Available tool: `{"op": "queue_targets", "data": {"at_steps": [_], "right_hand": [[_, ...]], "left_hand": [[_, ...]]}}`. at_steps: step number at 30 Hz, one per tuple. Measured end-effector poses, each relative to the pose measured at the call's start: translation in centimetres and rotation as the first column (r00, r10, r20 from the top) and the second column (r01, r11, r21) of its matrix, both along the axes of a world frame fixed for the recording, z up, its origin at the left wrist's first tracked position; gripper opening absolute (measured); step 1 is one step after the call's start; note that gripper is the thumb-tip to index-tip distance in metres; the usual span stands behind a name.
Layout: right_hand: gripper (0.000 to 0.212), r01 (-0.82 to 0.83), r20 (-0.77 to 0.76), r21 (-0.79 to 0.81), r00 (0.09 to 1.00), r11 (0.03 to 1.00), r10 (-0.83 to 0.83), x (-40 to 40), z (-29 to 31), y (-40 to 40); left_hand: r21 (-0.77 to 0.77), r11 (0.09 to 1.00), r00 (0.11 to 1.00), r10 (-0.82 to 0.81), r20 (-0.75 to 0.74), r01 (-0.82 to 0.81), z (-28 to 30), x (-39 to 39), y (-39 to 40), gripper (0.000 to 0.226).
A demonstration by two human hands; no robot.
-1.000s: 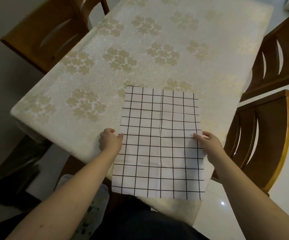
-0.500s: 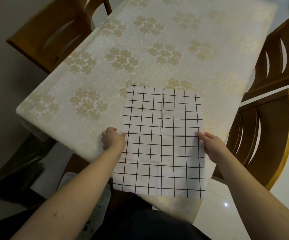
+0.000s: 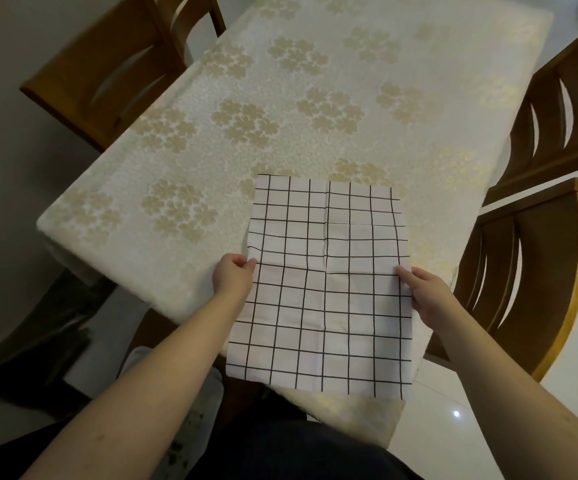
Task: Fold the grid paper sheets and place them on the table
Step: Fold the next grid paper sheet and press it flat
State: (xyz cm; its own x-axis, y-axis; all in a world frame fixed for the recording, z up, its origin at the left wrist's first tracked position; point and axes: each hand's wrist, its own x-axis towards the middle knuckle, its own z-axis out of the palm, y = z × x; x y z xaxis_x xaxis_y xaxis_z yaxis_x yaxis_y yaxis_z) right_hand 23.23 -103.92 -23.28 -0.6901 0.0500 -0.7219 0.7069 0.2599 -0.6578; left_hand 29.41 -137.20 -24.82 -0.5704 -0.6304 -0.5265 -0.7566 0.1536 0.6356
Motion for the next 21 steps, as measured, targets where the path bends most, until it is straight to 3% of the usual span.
{"op": "queue_targets", "data": {"at_steps": [4,8,13,15,18,21], "right_hand": [[0.029,0.023,-0.017,-0.007,1.0,1.0,-0.023,0.0,-0.3,1.2],[0.049,0.09,-0.073,-0.039,0.993,0.995,-0.092,0.2,0.5,2.0],[0.067,0.073,-0.24,-0.064,0.967,0.995,-0.087,0.9,3.0,2.3],[0.055,-0.025,-0.303,-0.051,0.953,0.998,0.009,1.3,4.4,2.4],[0.035,-0.233,-0.369,0.162,0.887,0.959,0.278,1.6,5.7,2.6],[0.023,-0.254,-0.4,0.311,0.839,0.916,0.369,1.7,6.5,2.5]], "left_hand": [[0.163,0.983,0.983,-0.057,-0.174,0.086,1.3,0.7,-1.2,0.027],[0.376,0.898,0.949,-0.119,-0.292,0.229,2.7,1.3,-2.8,0.059],[0.23,0.868,0.874,-0.357,-0.328,0.441,4.7,1.1,-4.0,0.033],[0.166,0.852,0.844,-0.43,-0.32,0.497,5.6,0.9,-4.3,0.026],[0.064,0.836,0.814,-0.509,-0.282,0.545,6.8,0.4,-4.9,0.02],[-0.036,0.838,0.802,-0.532,-0.272,0.544,7.7,0.1,-5.1,0.012]]}}
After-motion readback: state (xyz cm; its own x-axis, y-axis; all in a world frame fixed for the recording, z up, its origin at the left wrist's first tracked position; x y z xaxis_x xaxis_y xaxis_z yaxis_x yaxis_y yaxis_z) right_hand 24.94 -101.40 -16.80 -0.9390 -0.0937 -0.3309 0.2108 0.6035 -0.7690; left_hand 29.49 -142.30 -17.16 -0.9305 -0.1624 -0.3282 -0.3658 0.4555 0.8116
